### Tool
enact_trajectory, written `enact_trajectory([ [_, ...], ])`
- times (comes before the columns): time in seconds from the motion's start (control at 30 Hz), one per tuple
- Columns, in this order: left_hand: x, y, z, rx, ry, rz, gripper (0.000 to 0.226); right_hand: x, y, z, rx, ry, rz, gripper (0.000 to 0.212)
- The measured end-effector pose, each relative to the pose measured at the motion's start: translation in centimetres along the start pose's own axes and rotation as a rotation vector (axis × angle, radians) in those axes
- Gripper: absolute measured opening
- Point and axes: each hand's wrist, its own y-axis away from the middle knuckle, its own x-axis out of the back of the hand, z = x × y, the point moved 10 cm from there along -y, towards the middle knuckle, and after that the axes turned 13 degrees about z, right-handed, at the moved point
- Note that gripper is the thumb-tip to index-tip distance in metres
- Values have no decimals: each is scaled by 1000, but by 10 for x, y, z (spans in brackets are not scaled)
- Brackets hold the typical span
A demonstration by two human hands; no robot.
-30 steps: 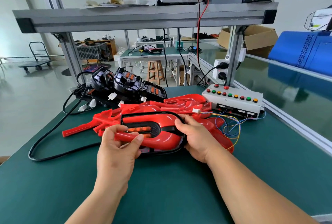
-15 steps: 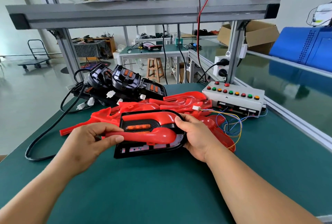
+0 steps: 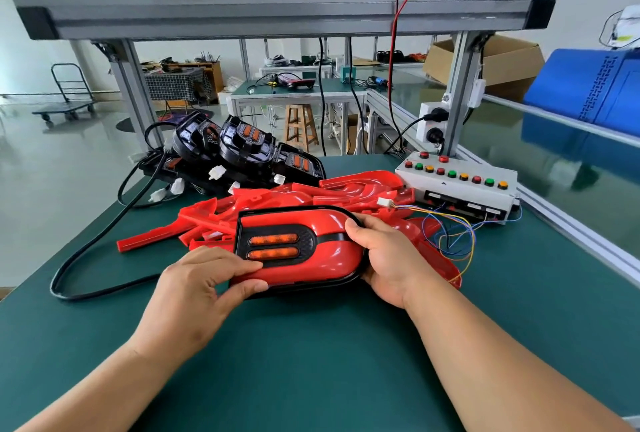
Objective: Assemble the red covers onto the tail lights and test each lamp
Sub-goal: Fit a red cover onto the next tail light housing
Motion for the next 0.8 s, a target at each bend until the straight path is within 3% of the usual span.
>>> enact_trajectory([
  [0.33, -8, 10, 5, -81, -108, -56, 19, 1, -1, -2, 15, -9, -5, 13],
  [0.4, -7, 9, -6, 40, -32, -59, 17, 0, 0, -2, 21, -14, -15, 13],
  [0.5, -12, 11, -36, 382, 174, -65, 44, -1, 1, -3, 50, 0, -32, 14],
  [0.6, -31, 21, -55, 683, 392, -186, 45, -2, 3, -5, 88, 24, -26, 18],
  [0.8, -44, 17, -37, 663, 620, -301, 43, 4, 1, -11, 209, 102, 61, 21],
])
